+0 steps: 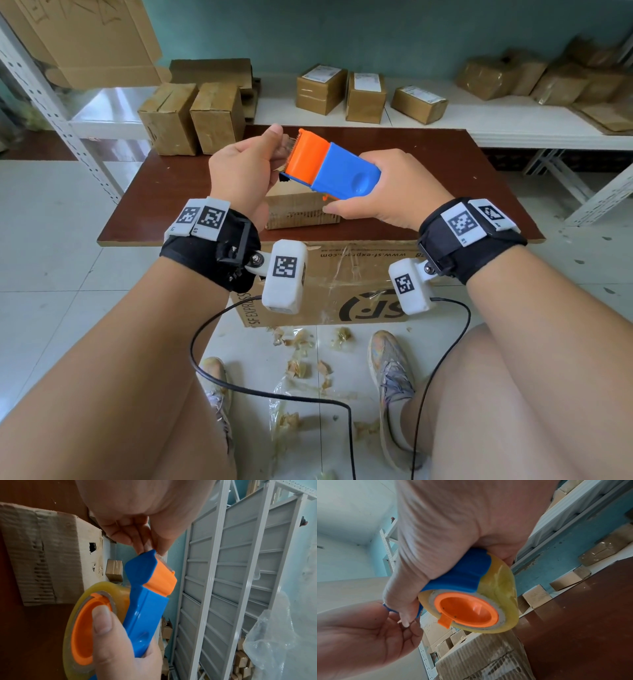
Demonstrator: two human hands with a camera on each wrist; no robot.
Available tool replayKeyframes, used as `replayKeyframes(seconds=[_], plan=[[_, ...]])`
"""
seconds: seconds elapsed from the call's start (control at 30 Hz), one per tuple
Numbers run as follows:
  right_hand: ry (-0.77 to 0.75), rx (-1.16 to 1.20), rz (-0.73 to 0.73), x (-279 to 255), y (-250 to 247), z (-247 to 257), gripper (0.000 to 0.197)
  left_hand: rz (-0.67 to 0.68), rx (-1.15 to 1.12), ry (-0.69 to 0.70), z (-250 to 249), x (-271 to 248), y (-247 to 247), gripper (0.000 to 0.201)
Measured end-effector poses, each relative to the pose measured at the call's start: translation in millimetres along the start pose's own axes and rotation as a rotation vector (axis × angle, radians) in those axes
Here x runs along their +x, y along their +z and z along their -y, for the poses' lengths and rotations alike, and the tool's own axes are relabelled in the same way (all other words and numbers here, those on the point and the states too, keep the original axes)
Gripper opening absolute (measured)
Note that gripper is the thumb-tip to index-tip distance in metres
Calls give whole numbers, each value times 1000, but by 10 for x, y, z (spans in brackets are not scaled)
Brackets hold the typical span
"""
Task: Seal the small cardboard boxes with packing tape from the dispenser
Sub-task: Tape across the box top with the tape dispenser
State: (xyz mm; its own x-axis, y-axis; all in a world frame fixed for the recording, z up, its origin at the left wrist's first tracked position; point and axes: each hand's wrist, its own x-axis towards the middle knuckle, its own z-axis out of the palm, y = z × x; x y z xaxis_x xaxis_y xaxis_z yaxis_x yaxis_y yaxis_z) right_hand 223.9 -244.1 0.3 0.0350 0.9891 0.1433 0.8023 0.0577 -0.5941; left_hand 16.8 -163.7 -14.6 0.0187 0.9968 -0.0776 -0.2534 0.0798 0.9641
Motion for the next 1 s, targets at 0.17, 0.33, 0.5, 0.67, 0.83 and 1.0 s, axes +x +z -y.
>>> replayKeyframes(seconds=[0.17, 0.33, 0.5, 0.67, 0.83, 1.0], plan=[[37, 9, 19, -34, -26, -61, 63, -43, -106, -47, -83, 19, -42, 16], [82, 8, 36, -100, -114, -208, 81, -34, -183, -40, -176, 97, -155, 20], [54, -56, -34, -103, -112, -271, 90, -2, -255, 8, -265, 81, -220, 25], [74, -20, -193, -179, -227, -474, 81, -24, -156, 23, -362, 175, -433, 31], [-61, 102, -361, -140, -293, -393, 69, 122, 106, 17, -284, 30, -263, 44], [-135, 283, -430, -172, -267, -210, 58, 279, 181, -183, -135, -115, -2, 73]])
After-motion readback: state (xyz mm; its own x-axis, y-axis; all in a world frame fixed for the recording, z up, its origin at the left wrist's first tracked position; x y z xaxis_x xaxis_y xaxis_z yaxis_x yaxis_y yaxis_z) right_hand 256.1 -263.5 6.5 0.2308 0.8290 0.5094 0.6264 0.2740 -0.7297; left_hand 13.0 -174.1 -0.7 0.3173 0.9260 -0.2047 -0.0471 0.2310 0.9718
